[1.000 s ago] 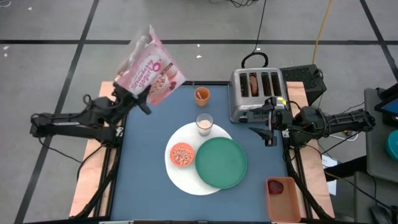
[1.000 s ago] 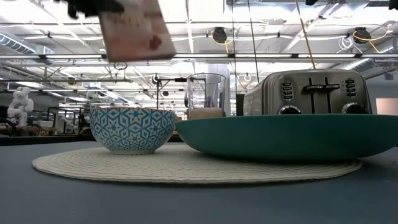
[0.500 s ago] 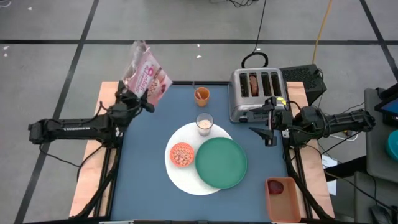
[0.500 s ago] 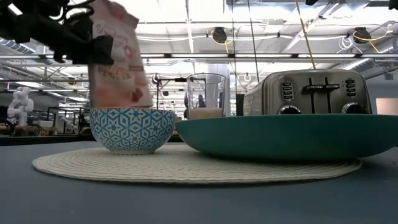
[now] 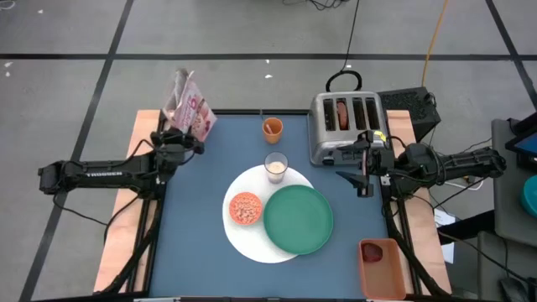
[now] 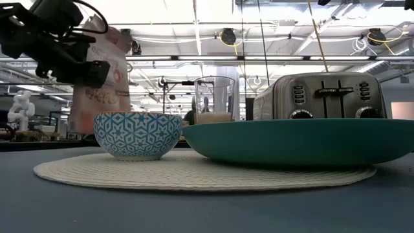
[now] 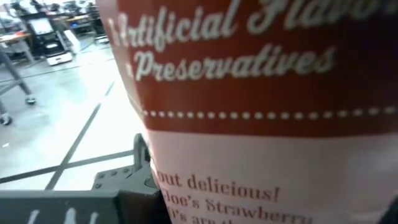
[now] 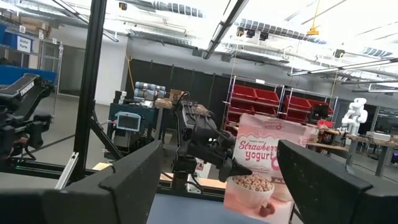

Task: Arrange a breakfast setting
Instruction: Pour the cereal from the cereal box into the orange bowl

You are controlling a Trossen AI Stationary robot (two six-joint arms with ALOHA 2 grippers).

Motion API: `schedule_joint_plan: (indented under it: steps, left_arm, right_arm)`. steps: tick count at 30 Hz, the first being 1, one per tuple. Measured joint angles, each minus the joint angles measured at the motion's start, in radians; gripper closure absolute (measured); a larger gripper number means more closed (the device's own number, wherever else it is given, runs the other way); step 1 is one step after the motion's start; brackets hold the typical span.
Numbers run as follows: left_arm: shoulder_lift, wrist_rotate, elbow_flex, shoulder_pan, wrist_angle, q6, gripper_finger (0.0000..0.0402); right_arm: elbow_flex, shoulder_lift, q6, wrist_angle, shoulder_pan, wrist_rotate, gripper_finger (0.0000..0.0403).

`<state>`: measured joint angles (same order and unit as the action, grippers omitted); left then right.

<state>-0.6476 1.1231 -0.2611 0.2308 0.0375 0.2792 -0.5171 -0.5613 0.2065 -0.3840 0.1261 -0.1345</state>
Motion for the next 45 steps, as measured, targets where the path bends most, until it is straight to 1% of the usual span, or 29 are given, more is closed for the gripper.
schedule_joint_plan:
  steps: [4,10,14,17,26,32,42,45]
  left_arm:
    - [0.000,0.021,0.000,0.000,0.050,0.044,0.0229]
    - [0.000,0.025,0.000,0.000,0.156,0.139,0.0229]
    - [-0.008,0.026,0.000,0.000,0.197,0.191,0.0229]
    - [-0.036,0.026,0.000,0.000,0.197,0.221,0.0229]
    - [-0.173,0.034,-0.003,-0.001,0.188,0.333,0.0223]
    - [-0.189,0.016,-0.004,-0.001,0.191,0.349,0.0204]
    - [-0.189,-0.008,-0.010,-0.001,0.195,0.358,0.0200]
    - [-0.191,-0.020,-0.026,-0.001,0.199,0.339,0.0200]
  right_arm:
    - [0.000,0.000,0.000,0.000,0.000,0.000,0.0096]
    - [0.000,0.000,0.000,0.000,0.000,0.000,0.0096]
    - [0.000,0.000,0.000,0.000,0.000,0.000,0.0096]
    - [0.000,0.000,0.000,0.000,0.000,0.000,0.0096]
    - [0.000,0.000,-0.002,0.000,0.000,0.000,0.0096]
    - [0.000,0.000,-0.003,0.000,0.000,0.000,0.0096]
    - [0.000,0.000,-0.001,0.000,0.000,0.000,0.0096]
    - [0.000,0.000,0.000,0.000,0.000,0.000,0.0096]
